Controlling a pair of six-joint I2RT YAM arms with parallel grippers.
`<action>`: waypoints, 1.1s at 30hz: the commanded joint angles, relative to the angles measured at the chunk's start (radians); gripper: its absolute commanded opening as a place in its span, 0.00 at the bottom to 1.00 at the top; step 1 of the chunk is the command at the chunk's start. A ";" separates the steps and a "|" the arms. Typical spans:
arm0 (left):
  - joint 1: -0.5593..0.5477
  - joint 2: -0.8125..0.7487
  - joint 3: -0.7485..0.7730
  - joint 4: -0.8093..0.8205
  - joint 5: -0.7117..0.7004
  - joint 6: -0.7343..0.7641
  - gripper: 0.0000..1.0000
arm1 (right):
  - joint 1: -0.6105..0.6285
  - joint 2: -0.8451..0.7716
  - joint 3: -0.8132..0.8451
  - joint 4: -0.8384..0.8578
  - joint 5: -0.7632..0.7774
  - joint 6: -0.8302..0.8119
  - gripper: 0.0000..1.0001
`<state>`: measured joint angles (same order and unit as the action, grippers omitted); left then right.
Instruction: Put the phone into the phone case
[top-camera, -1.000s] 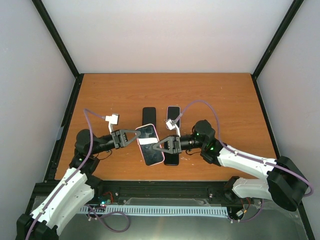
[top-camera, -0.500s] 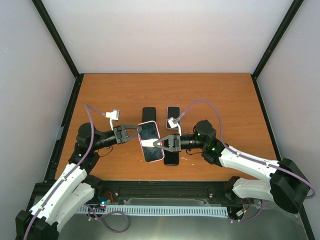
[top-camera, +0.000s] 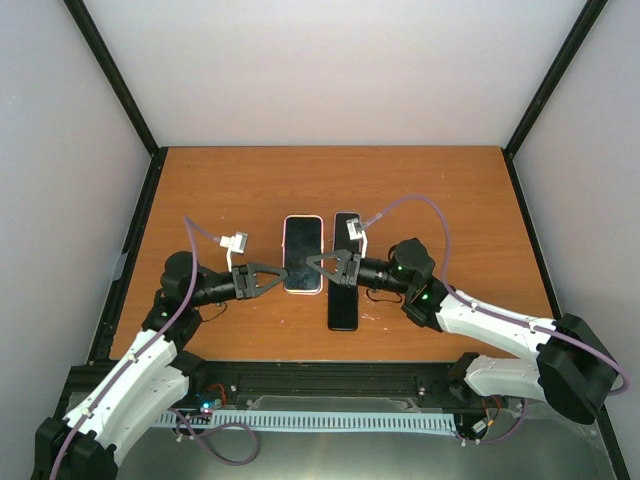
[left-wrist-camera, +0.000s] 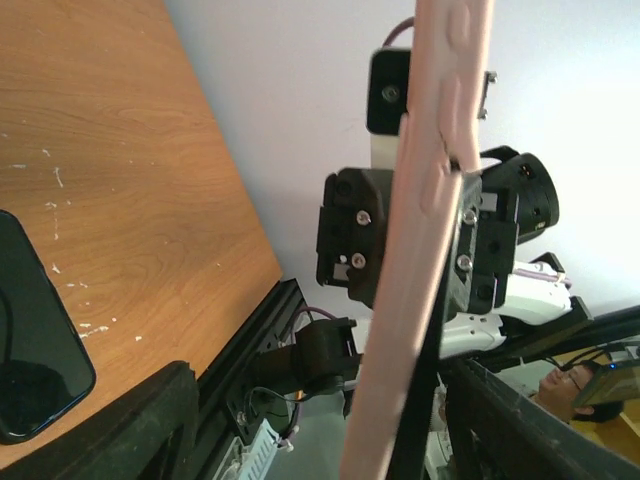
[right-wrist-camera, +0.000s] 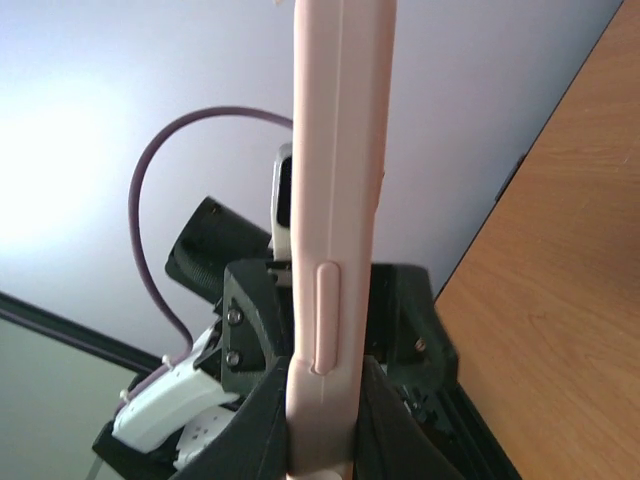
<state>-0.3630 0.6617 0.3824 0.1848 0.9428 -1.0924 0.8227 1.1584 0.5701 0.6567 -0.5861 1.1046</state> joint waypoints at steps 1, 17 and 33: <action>0.004 0.001 -0.007 0.085 0.054 -0.006 0.65 | 0.002 0.019 0.070 0.098 0.074 -0.002 0.05; 0.004 0.041 0.058 -0.060 -0.018 0.101 0.00 | 0.001 0.054 0.061 -0.012 0.087 -0.069 0.06; 0.004 0.117 0.090 -0.078 -0.081 0.150 0.27 | 0.000 0.108 -0.008 0.123 0.035 0.017 0.06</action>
<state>-0.3614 0.7509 0.4271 0.1032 0.8810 -0.9730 0.8196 1.2633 0.5724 0.6651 -0.5392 1.1088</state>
